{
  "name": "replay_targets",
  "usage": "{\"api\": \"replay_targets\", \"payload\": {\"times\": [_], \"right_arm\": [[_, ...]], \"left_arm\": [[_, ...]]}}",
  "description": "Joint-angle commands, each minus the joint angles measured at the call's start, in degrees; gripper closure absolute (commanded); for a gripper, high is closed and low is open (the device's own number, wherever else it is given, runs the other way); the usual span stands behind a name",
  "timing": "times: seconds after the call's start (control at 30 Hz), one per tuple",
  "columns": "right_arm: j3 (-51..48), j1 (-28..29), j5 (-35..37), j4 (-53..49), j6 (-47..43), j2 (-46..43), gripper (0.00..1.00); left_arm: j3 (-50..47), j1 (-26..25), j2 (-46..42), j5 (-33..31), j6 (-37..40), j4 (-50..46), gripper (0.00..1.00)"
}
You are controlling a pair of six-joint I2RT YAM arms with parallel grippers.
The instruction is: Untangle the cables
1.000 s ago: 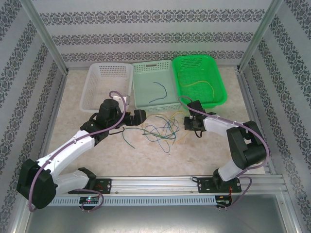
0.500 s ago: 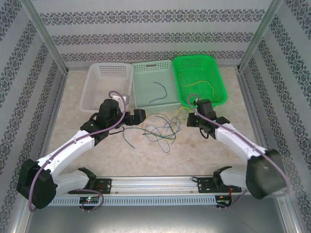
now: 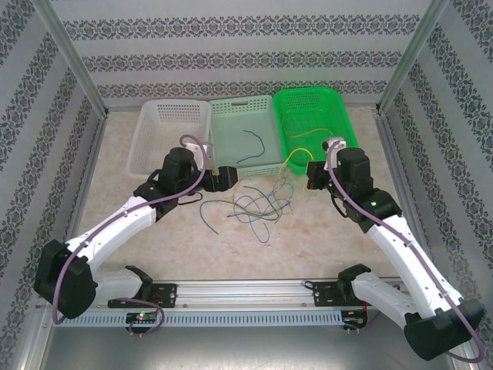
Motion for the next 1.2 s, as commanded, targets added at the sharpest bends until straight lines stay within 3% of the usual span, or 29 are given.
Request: {"api": "replay_targets", "payload": {"times": [0.0,0.37,0.77,1.03,1.1,1.17], "right_arm": [[3.5,0.7,-2.9,0.5,1.1,0.0,1.0],[10.4,1.0,-9.0,0.2,2.3,2.2,1.0],[7.6,4.5,-12.0,2.3,3.8,4.8,1.0],[5.5,4.5,-15.0,5.5,5.5,4.8,1.0],[5.6,4.5,-16.2,5.5,5.5,4.9,1.0],[5.5,4.5,-16.9,5.1,5.5,4.7,1.0]], "left_arm": [[2.9,-2.0,1.6,2.4,2.0,3.1,0.0],[9.9,-3.2,7.6,8.0,1.2,9.7,0.0],[20.5,-8.3,20.2,14.2,9.4,9.6,0.04],[26.7,-8.7,30.5,12.5,6.8,12.3,0.16],[29.3,-9.0,32.8,13.0,7.3,10.4,0.25],[30.9,-9.0,34.0,12.4,7.3,8.5,0.44]]}}
